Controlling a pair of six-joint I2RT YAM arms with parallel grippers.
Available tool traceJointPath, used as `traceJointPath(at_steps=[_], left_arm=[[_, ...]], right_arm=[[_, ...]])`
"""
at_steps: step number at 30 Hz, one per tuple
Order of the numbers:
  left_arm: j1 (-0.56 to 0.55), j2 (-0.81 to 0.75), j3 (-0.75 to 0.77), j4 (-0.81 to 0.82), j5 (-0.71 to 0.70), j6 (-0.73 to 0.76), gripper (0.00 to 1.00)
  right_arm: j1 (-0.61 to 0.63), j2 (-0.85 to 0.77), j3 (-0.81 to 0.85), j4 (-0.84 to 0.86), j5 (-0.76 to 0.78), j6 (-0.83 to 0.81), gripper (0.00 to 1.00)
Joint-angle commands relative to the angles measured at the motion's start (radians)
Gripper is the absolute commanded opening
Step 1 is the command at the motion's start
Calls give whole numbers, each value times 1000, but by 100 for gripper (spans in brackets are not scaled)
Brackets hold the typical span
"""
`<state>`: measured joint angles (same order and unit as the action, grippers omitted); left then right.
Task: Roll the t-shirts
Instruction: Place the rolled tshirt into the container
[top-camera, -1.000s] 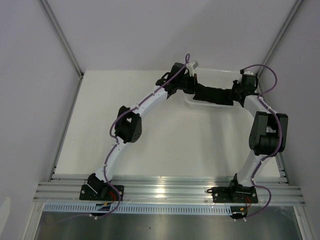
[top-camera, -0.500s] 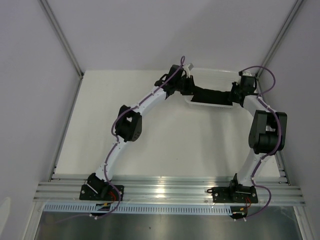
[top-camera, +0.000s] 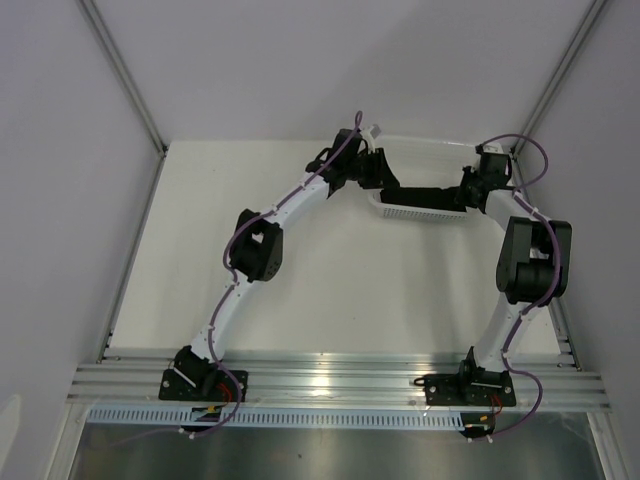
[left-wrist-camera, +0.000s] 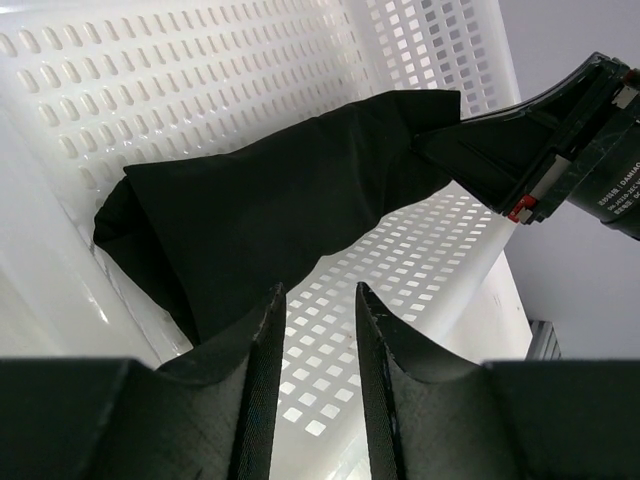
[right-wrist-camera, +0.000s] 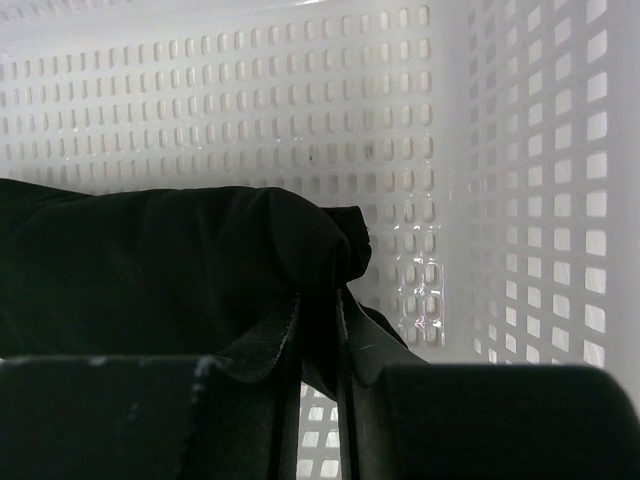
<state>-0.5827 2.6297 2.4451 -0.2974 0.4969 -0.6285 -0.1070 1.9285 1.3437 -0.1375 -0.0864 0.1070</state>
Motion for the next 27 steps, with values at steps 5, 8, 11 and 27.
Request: traceJointPath(at_steps=[5, 8, 11, 27], left_arm=[[-6, -10, 87, -14, -38, 140, 36], [-6, -23, 98, -11, -47, 165, 37], [-5, -45, 97, -31, -55, 196, 37], [-2, -183, 57, -71, -67, 323, 38]], right_arm=[[0, 9, 51, -14, 5, 3, 4], [1, 12, 55, -28, 8, 14, 24], [3, 27, 80, -51, 22, 25, 46], [59, -5, 210, -70, 229, -102, 48]])
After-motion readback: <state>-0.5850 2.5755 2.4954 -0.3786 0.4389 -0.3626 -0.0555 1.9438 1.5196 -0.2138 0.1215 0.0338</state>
